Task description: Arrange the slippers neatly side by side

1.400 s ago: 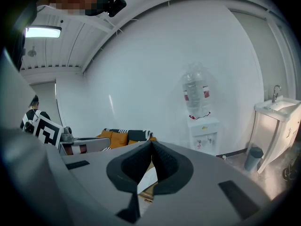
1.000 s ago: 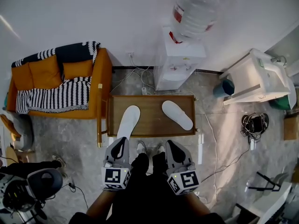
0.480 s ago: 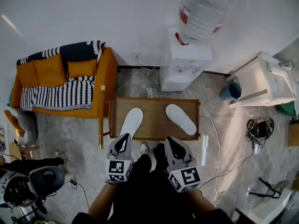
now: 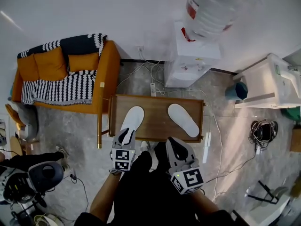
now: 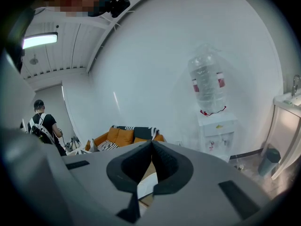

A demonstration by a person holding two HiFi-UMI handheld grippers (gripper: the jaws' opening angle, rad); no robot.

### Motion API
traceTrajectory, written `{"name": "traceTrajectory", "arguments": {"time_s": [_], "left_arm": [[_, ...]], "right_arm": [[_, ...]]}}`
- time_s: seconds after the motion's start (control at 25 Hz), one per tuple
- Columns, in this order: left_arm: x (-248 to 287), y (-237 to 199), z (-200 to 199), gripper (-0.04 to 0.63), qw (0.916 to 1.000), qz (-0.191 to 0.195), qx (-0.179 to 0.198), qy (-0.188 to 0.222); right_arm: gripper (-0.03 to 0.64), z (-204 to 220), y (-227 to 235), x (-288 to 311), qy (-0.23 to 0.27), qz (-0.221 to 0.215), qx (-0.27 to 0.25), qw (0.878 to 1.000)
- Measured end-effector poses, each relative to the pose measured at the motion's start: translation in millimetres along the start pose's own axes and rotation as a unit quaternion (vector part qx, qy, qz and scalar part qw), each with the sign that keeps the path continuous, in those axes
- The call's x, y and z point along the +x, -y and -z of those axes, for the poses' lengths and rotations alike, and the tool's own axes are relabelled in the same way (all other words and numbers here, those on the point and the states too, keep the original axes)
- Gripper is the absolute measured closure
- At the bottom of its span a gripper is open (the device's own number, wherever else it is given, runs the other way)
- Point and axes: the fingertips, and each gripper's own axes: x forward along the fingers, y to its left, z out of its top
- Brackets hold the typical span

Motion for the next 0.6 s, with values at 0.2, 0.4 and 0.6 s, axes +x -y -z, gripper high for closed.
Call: {"name": "traceTrajectory", "arguments": {"time_s": [0.2,0.4,0.6], "left_arm": [[26,-4,31,0.449,0.9988,0.001,0.005,-0.049],[52,-5,69,0.419,0.9945,0.012,0.005,-0.104],[78,-12,97,0.402,0.9899,0.007,0.012,-0.141]], "right_arm": [[0.604,4,10,6,-0.007,0.001,0.010,1.000],[0.604,9,18,11,-0.015,0.003,0.017,1.000],[0.604,13,23,14,-0.021,0.004,0.023,1.000]]}}
